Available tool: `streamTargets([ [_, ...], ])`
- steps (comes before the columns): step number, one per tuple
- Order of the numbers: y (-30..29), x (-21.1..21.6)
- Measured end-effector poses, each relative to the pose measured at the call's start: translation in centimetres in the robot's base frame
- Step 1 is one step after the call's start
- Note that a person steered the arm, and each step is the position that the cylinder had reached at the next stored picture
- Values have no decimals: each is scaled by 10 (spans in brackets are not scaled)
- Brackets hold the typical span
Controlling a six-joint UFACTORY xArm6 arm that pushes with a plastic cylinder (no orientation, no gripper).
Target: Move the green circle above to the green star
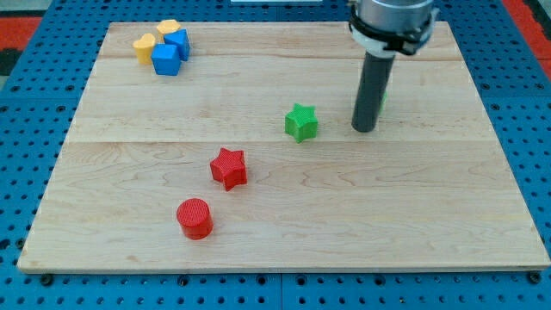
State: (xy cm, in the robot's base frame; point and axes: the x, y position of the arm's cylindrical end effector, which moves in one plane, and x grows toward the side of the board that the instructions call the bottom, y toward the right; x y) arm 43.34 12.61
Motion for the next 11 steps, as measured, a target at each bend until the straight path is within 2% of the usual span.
streamTargets([
  [1, 41, -21],
  [2, 41, -75],
  [3, 44, -36],
  [4, 21, -35],
  [5, -23, -82],
  [6, -17, -98],
  [7, 20, -118],
  [8, 10, -86],
  [9, 20, -3],
  [10, -58, 25],
  [11, -111, 28],
])
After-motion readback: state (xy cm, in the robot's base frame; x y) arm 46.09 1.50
